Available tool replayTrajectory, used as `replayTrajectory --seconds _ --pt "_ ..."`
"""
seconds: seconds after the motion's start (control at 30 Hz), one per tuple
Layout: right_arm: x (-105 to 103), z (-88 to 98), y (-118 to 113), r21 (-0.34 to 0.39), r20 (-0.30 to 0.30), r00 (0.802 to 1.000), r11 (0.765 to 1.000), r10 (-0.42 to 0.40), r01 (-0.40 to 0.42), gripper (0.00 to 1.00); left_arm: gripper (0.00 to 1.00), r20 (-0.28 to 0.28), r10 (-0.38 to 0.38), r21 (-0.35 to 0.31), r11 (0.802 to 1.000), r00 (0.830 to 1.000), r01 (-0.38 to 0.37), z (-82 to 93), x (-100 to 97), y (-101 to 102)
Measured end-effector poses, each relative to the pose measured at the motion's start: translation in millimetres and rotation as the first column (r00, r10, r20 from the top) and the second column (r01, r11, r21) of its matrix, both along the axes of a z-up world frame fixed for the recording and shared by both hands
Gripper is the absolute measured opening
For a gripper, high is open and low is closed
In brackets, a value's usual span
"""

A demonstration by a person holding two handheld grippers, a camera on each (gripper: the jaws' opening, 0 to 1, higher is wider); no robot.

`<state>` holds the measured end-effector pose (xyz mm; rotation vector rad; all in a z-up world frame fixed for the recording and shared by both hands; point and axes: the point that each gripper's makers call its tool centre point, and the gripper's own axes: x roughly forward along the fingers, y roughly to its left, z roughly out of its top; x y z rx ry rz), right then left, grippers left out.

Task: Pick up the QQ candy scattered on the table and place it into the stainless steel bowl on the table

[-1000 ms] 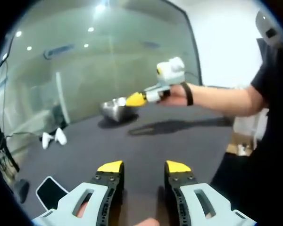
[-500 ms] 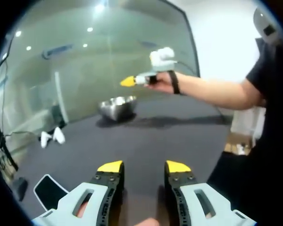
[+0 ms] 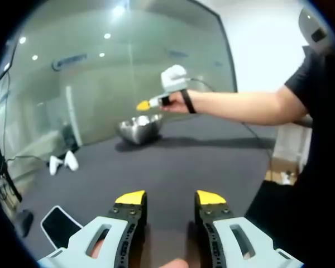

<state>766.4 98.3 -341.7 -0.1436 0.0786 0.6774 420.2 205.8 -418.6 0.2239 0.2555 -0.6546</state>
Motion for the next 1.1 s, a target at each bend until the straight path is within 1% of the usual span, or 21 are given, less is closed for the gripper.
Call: replayTrajectory --seconds 0.03,0.07,0.13,0.17,0.27,0.33,0.47,0.53,0.6,0.63,0.7,0.73,0.77,0.87,0.93,0.97,1.0,1.03,1.1 --pt "-5 0.6 3 0.038 -0.004 1.000 0.999 0.018 -0.018 0.23 0.36 0.000 0.001 0.001 1.000 1.000 -0.001 0.1 -0.1 1" --pt "-7 1.4 4 0.053 -0.003 1.000 0.998 0.026 -0.026 0.27 0.36 0.002 -0.001 -0.001 1.000 1.000 0.001 0.3 -0.2 1" --pt "-10 0.6 0 0.025 0.015 1.000 1.000 0.006 -0.007 0.25 0.36 0.001 -0.002 -0.004 1.000 1.000 0.002 0.6 0.1 1" --pt "-8 1.0 -2 0.012 0.023 1.000 1.000 -0.002 0.002 0.24 0.36 0.001 -0.002 -0.003 1.000 1.000 0.002 0.5 0.4 1" --pt "-9 3.2 -7 0.025 0.013 1.000 1.000 -0.003 0.002 0.24 0.36 0.000 -0.007 0.001 1.000 1.000 0.007 -0.1 0.9 -1" --pt "-15 5.0 -9 0.032 0.015 1.000 0.999 -0.006 0.005 0.24 0.36 0.002 -0.012 -0.002 1.000 1.000 0.012 0.3 0.8 -3" --pt "-16 8.2 -11 0.036 0.013 1.000 0.999 -0.002 0.002 0.22 0.36 0.004 -0.019 -0.001 1.000 1.000 0.019 0.6 0.5 -5" --pt "-23 9.2 -12 0.016 0.017 1.000 1.000 0.000 0.000 0.21 0.36 0.006 -0.023 -0.001 1.000 1.000 0.023 1.2 0.0 -6" --pt "-21 9.1 -14 -0.002 0.029 1.000 1.000 -0.002 0.002 0.21 0.36 0.007 -0.024 0.000 1.000 1.000 0.024 1.4 -0.2 -7" --pt "-29 9.5 -15 -0.003 0.032 0.999 1.000 0.001 -0.001 0.21 0.36 0.008 -0.024 0.002 1.000 1.000 0.024 1.7 -0.4 -7" --pt "-36 10.3 -21 -0.006 0.045 0.999 1.000 0.003 -0.002 0.21 0.36 0.011 -0.023 0.002 1.000 1.000 0.023 3.4 -0.9 -6" --pt "-39 15.5 -25 0.013 0.078 0.997 1.000 -0.004 0.003 0.21 0.36 0.014 -0.023 0.001 1.000 1.000 0.022 4.6 -1.4 -6" --pt "-44 17.5 -29 0.034 0.088 0.996 0.999 -0.005 0.002 0.21 0.36 0.017 -0.021 -0.002 1.000 1.000 0.021 5.6 -1.6 -5" --pt "-58 12.4 -41 0.055 0.046 0.999 0.998 -0.005 0.003 0.23 0.36 0.025 -0.011 -0.003 1.000 1.000 0.011 6.7 -0.3 -2" --pt "-69 12.7 -50 0.056 0.044 0.999 0.998 -0.009 0.006 0.23 0.36 0.035 -0.006 -0.002 1.000 0.999 0.006 8.7 -0.1 -1" --pt "-78 15.7 -58 0.060 0.062 0.998 0.998 -0.015 0.011 0.23 0.36 0.041 -0.010 -0.006 1.000 0.999 0.010 10.7 -1.2 -2" --pt "-84 20.6 -66 0.058 0.098 0.995 0.998 -0.031 0.025 0.23 0.36 0.049 -0.016 -0.008 1.000 0.999 0.016 12.5 -2.1 -3" --pt "-87 21.3 -73 0.052 0.106 0.994 0.998 -0.035 0.030 0.23 0.36 0.054 -0.019 -0.009 1.000 0.998 0.019 13.3 -2.0 -3" --pt "-102 19.5 -83 0.064 0.081 0.996 0.998 -0.033 0.028 0.23 0.36 0.062 -0.026 -0.006 1.000 0.998 0.027 13.9 -1.5 -4"
